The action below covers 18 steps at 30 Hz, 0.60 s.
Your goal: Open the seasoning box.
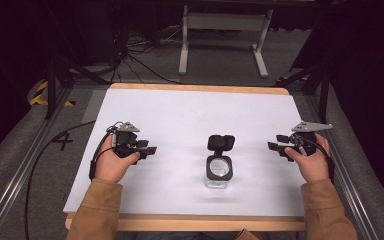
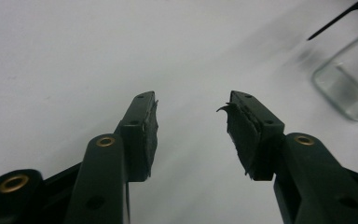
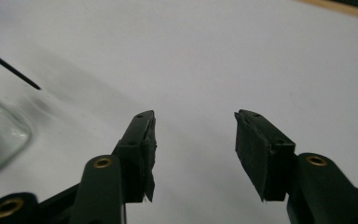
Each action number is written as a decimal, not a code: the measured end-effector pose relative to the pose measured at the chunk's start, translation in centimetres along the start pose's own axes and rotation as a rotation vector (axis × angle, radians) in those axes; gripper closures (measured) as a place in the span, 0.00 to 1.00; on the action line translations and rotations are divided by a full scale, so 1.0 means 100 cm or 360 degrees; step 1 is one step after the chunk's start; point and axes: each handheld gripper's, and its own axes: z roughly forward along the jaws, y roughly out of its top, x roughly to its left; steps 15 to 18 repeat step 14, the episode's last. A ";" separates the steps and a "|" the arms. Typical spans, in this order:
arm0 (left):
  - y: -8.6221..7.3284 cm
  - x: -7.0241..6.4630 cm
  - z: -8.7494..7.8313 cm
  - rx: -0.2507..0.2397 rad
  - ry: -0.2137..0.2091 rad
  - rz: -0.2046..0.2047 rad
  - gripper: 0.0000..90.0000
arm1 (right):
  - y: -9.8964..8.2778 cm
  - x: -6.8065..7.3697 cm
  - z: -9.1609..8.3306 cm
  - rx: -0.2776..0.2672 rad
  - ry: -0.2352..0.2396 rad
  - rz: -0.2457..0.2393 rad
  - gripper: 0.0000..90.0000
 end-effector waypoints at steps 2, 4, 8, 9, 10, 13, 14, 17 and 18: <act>-0.004 0.006 0.005 0.0013 0.0054 -0.0021 0.53 | -0.008 -0.009 0.007 0.0051 -0.0044 0.0052 0.53; -0.007 0.011 0.009 0.0035 0.0098 -0.0031 0.46 | -0.014 -0.016 0.012 0.0075 -0.0072 0.0080 0.53; -0.013 0.019 0.016 0.0070 0.0172 -0.0056 0.42 | -0.024 -0.026 0.021 0.0074 -0.0077 0.0119 0.50; -0.014 0.020 0.018 0.0082 0.0184 -0.0053 0.42 | -0.026 -0.027 0.023 0.0082 -0.0090 0.0114 0.49; -0.015 0.021 0.019 0.0093 0.0194 -0.0041 0.41 | -0.028 -0.028 0.025 0.0090 -0.0090 0.0121 0.49; -0.014 0.021 0.020 0.0067 0.0190 -0.0024 0.39 | -0.031 -0.031 0.029 0.0088 -0.0083 0.0123 0.49; -0.014 0.021 0.020 0.0067 0.0190 -0.0024 0.38 | -0.031 -0.031 0.029 0.0088 -0.0083 0.0123 0.49; -0.014 0.021 0.020 0.0067 0.0190 -0.0024 0.38 | -0.031 -0.031 0.029 0.0088 -0.0083 0.0123 0.49; -0.014 0.021 0.020 0.0067 0.0190 -0.0024 0.38 | -0.031 -0.031 0.029 0.0088 -0.0083 0.0123 0.49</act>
